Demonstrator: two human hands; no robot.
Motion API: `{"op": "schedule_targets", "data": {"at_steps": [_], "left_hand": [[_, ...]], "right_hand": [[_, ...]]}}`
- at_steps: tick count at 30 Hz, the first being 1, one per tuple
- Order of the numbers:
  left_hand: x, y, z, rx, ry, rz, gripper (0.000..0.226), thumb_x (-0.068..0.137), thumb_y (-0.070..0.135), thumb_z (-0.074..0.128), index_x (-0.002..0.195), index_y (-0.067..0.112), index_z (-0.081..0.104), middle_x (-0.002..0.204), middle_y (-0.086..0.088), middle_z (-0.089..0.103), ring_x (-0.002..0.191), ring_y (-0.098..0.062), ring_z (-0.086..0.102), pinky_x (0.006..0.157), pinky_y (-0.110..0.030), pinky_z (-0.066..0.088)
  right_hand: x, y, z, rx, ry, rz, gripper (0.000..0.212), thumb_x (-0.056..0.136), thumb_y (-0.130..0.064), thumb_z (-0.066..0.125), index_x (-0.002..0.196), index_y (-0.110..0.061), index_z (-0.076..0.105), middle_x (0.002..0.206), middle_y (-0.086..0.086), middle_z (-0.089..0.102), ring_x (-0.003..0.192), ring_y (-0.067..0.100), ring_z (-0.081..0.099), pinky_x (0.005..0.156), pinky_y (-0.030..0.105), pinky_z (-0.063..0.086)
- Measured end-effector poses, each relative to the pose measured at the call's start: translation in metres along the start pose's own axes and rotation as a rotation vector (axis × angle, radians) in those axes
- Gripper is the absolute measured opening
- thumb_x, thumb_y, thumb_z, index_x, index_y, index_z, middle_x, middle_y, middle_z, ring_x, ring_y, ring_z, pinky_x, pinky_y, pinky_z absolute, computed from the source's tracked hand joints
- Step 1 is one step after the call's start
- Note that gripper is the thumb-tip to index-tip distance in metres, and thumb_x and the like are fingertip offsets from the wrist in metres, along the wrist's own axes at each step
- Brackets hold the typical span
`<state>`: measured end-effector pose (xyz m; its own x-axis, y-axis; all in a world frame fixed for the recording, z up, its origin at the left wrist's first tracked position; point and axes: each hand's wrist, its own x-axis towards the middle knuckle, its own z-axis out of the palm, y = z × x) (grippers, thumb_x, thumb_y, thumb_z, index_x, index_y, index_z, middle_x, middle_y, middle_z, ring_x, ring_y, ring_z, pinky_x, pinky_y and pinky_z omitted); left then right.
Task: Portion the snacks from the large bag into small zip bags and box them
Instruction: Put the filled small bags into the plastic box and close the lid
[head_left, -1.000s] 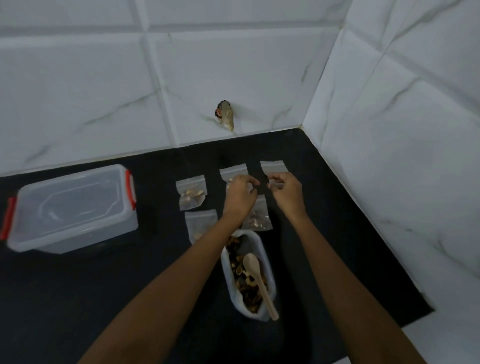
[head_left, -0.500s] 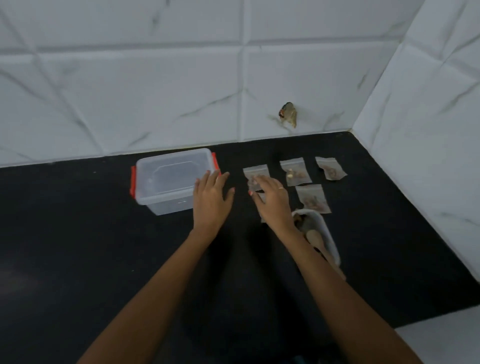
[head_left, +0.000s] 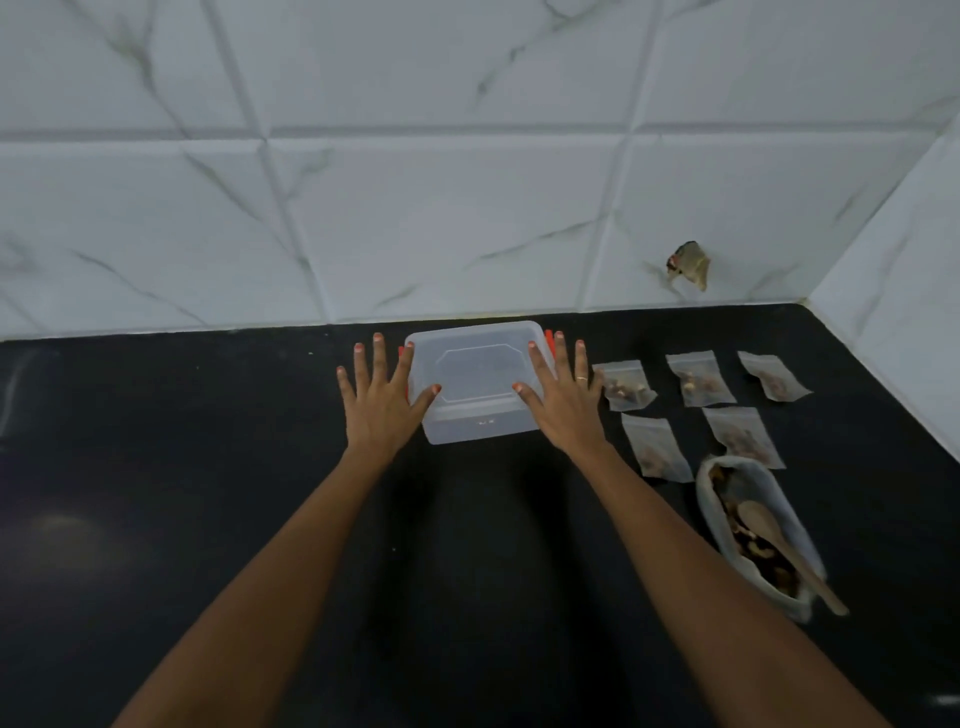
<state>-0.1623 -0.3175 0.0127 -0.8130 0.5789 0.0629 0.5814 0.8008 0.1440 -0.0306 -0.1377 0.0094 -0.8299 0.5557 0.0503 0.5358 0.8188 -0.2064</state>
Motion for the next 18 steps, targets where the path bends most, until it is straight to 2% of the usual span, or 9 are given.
{"op": "schedule_targets", "data": {"at_steps": [3, 6, 9, 13, 18], "left_hand": [[0.008, -0.011, 0.003, -0.111, -0.087, -0.005, 0.071, 0.092, 0.058, 0.031, 0.149, 0.028, 0.000, 0.157, -0.011, -0.009, 0.144, -0.034, -0.006, 0.114, -0.051, 0.004], [0.011, -0.008, 0.002, -0.348, -0.195, -0.015, 0.063, 0.097, 0.045, 0.034, 0.149, 0.028, 0.003, 0.157, -0.008, -0.001, 0.144, -0.032, 0.009, 0.112, -0.050, 0.020], [0.008, 0.000, -0.001, -0.481, -0.202, -0.010, 0.054, 0.101, 0.032, 0.032, 0.149, 0.023, 0.010, 0.157, -0.010, 0.006, 0.139, -0.033, 0.025, 0.109, -0.048, 0.029], [0.005, 0.003, -0.001, -0.655, -0.159, -0.034, 0.051, 0.100, 0.021, 0.035, 0.148, 0.016, 0.018, 0.155, -0.013, 0.014, 0.133, -0.033, 0.037, 0.106, -0.046, 0.033], [-0.014, 0.005, -0.004, -0.735, -0.140, -0.042, 0.051, 0.099, 0.018, 0.038, 0.147, 0.016, 0.021, 0.152, -0.014, 0.026, 0.122, -0.030, 0.050, 0.101, -0.044, 0.040]], "right_hand": [[0.012, -0.005, 0.003, 0.094, -0.026, 0.028, 0.060, 0.097, -0.044, 0.032, 0.148, -0.026, 0.007, 0.157, 0.006, -0.006, 0.143, 0.035, -0.006, 0.112, 0.055, 0.008], [0.018, -0.010, 0.005, 0.238, -0.017, 0.059, 0.052, 0.099, -0.030, 0.035, 0.147, -0.022, 0.018, 0.157, 0.009, 0.000, 0.141, 0.036, 0.009, 0.112, 0.046, 0.020], [0.023, -0.014, 0.004, 0.351, 0.030, 0.121, 0.044, 0.100, -0.017, 0.034, 0.144, -0.015, 0.030, 0.156, 0.010, 0.008, 0.138, 0.035, 0.017, 0.110, 0.041, 0.026], [0.023, -0.013, 0.001, 0.427, 0.076, 0.187, 0.041, 0.098, -0.002, 0.035, 0.139, -0.007, 0.038, 0.153, 0.013, 0.019, 0.139, 0.031, 0.022, 0.112, 0.036, 0.022], [-0.001, -0.011, -0.006, 0.547, 0.160, 0.209, 0.038, 0.097, -0.001, 0.037, 0.133, -0.003, 0.046, 0.150, 0.014, 0.029, 0.139, 0.025, 0.026, 0.111, 0.027, 0.018]]}}
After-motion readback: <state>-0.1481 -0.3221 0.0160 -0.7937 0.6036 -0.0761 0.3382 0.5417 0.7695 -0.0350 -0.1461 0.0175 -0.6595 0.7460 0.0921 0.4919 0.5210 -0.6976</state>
